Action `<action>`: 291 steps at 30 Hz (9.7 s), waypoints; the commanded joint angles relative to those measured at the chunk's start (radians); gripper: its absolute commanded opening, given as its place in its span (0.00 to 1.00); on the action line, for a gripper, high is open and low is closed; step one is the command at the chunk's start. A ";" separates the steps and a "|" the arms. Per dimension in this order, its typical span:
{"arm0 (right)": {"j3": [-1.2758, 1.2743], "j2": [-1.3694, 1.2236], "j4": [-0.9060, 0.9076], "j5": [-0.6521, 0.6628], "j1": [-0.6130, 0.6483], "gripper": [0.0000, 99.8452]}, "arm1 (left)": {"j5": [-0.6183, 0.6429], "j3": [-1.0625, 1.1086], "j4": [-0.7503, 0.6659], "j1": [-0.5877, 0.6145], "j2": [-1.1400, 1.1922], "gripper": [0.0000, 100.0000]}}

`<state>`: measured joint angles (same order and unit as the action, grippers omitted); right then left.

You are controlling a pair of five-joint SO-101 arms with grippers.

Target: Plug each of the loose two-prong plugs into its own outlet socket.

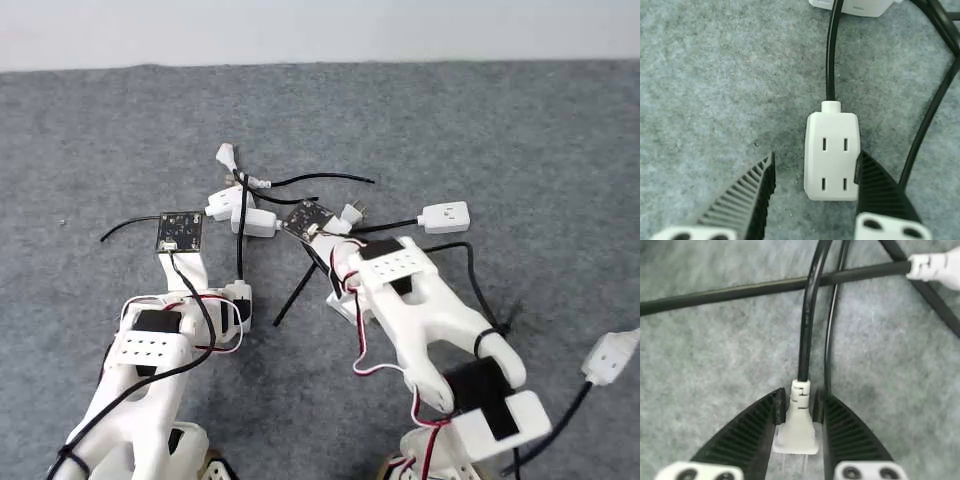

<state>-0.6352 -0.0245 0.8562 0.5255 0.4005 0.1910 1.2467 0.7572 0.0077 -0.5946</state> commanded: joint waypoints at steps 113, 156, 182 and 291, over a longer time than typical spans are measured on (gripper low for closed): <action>0.023 0.483 -0.139 -0.764 0.341 0.01 | -0.181 0.240 0.184 0.299 -0.881 0.02; 0.235 -0.044 -0.162 -0.720 0.484 0.01 | -0.127 -0.176 -0.083 0.397 0.140 0.04; 0.262 -0.025 -0.140 -0.516 0.492 0.01 | -0.127 -0.176 -0.083 0.408 0.140 0.04; -0.245 0.762 0.232 -0.043 -0.972 0.01 | 0.018 -0.133 -0.132 0.341 0.143 0.12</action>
<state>-0.8899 0.6997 1.1093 0.4749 -0.5570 0.2064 1.1208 0.6452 0.3544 -0.4457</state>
